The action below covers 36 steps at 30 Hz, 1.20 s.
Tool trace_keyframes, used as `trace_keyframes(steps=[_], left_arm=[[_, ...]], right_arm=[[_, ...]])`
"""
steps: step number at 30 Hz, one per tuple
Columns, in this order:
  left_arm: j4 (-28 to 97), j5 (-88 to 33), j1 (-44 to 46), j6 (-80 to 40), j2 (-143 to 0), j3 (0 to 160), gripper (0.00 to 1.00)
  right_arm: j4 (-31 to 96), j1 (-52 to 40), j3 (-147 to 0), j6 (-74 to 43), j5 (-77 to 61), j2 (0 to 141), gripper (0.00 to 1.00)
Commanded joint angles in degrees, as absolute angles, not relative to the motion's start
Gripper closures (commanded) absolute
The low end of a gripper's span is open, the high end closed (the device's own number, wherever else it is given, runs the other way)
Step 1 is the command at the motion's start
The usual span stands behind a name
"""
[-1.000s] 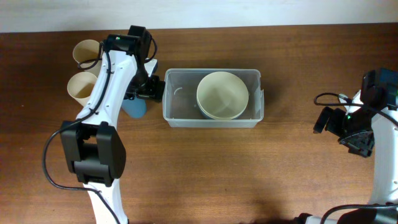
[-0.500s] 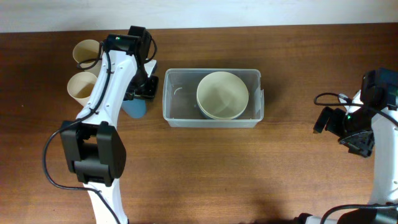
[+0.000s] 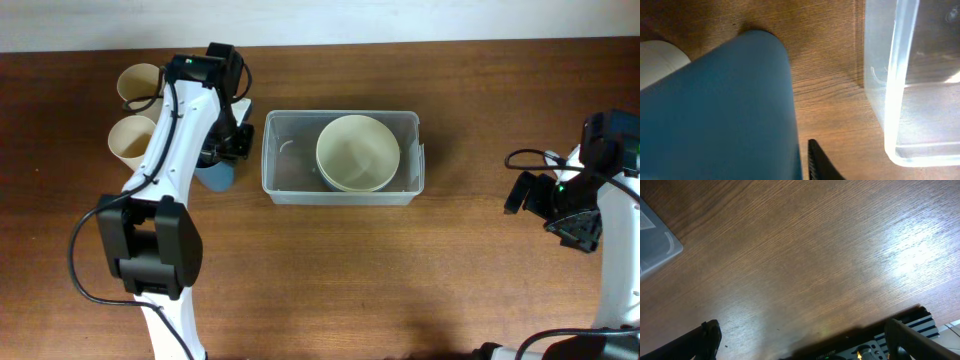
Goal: Pack container
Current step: 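Lower the left gripper and grasp the front blue cup rim, then carry the blue cup to the container's left end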
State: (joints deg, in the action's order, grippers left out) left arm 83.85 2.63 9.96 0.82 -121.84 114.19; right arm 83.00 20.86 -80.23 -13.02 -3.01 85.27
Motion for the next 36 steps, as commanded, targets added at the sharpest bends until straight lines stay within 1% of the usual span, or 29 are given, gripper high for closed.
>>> trace_keyframes(steps=[1,6,18,27,36], left_arm=[[85.2,3.0,9.8,1.0,-121.9,117.7,0.92],[87.4,3.0,9.8,0.8,-121.9,121.4,0.98],[96.7,2.8,11.0,0.6,-121.8,134.6,0.98],[96.7,2.3,15.2,-0.5,-119.5,144.6,0.98],[96.7,2.3,20.6,-0.9,-116.0,145.6,0.98]], right_arm=[[82.9,20.7,-80.1,-12.6,-2.5,84.7,0.01],[82.9,20.7,-80.1,-12.6,-2.5,84.7,0.01],[82.9,20.7,-80.1,-12.6,-2.5,84.7,0.01],[82.9,20.7,-80.1,-12.6,-2.5,84.7,0.01],[82.9,20.7,-80.1,-12.6,-2.5,84.7,0.01]])
